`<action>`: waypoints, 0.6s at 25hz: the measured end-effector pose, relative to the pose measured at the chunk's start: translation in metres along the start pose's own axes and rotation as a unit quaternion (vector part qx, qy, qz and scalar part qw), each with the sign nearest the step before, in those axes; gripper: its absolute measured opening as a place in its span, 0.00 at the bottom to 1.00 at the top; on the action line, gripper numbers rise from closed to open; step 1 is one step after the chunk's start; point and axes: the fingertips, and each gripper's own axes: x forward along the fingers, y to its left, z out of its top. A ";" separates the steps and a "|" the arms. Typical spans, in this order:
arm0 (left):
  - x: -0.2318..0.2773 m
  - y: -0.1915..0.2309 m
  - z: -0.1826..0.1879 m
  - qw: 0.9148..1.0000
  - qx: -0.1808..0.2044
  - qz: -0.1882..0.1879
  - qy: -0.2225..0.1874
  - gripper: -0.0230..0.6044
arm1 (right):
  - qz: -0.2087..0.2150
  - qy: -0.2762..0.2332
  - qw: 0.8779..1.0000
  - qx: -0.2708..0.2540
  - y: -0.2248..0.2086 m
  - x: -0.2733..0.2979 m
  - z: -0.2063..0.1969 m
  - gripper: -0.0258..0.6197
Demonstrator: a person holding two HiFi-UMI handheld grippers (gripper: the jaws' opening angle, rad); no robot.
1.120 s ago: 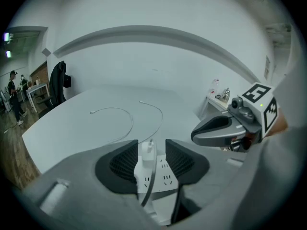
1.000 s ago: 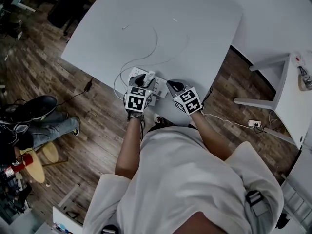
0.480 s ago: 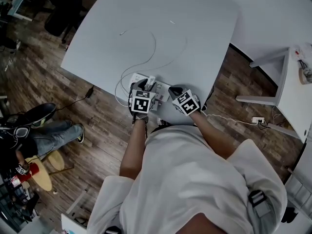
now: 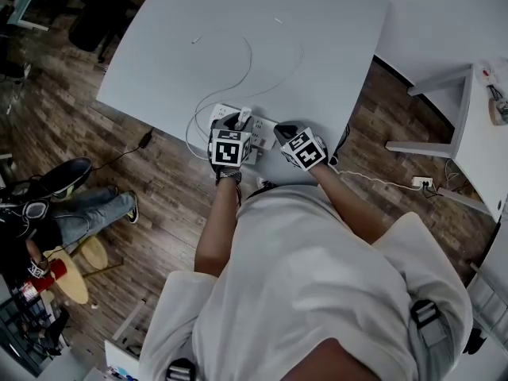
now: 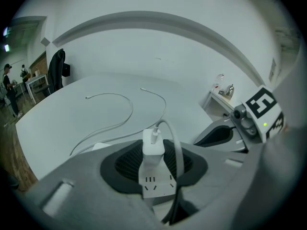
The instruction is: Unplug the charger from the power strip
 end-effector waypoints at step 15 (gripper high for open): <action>0.000 -0.003 -0.002 0.999 0.036 0.017 0.011 0.25 | 0.001 0.000 1.000 0.016 0.000 0.000 -0.001 0.04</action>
